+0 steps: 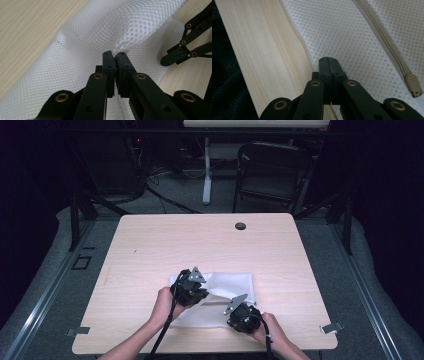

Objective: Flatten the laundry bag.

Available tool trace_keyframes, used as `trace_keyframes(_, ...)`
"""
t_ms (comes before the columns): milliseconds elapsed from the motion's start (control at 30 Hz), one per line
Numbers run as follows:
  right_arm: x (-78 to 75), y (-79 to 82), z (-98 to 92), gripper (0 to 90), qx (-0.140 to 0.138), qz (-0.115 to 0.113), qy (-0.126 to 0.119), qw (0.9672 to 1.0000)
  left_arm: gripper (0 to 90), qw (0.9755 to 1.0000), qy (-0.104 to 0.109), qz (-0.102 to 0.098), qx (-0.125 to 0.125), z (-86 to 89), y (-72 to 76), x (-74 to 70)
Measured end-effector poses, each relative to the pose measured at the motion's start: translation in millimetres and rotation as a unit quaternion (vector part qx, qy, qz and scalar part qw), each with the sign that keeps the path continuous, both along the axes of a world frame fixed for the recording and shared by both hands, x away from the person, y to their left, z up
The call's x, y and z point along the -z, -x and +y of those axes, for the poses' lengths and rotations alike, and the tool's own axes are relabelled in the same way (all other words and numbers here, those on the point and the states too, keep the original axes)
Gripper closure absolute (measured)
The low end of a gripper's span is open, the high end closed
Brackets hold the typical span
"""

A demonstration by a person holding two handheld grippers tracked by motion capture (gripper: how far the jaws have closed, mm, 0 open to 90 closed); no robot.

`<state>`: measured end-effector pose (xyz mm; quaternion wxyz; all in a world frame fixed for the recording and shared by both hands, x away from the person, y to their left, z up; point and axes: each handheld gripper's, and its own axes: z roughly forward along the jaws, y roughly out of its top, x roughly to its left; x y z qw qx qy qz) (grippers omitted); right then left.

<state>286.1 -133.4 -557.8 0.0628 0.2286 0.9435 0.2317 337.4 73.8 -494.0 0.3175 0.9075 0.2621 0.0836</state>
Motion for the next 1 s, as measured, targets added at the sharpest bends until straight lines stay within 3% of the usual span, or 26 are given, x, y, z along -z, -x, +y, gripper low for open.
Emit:
trace_keyframes(67,-0.3,-1.2,-0.6,90.0,-0.005,0.014,-0.003,0.9999,86.7,1.0000,-0.001,-0.005,-0.002,-1.6,-2.0,-4.1)
trace_keyframes(233,-0.3,-2.5,-2.1,90.0,-0.010,0.023,-0.007,0.9997,86.8,0.9999,-0.009,-0.012,0.005,-4.7,-7.8,-16.9)
trace_keyframes(400,0.6,0.3,-1.2,90.0,-0.005,0.026,-0.015,0.9995,86.8,0.9996,-0.024,-0.014,0.001,-5.9,-16.5,-26.8)
trace_keyframes(533,0.9,1.5,-1.1,90.0,-0.005,0.026,-0.017,0.9995,86.8,0.9995,-0.023,-0.019,-0.007,-6.8,-23.3,-33.3)
trace_keyframes(667,-1.0,1.9,-0.5,90.0,-0.008,0.028,-0.002,0.9996,86.8,0.9994,-0.021,-0.026,-0.011,-8.8,-29.1,-40.5)
trace_keyframes(767,0.1,0.6,-1.8,90.0,-0.007,0.035,-0.014,0.9993,86.8,0.9993,-0.023,-0.026,-0.014,-9.4,-34.2,-44.0)
trace_keyframes(1000,-0.3,3.5,-1.0,90.0,-0.015,0.042,-0.013,0.9989,86.8,0.9989,-0.031,-0.025,-0.024,-11.2,-39.9,-50.0)
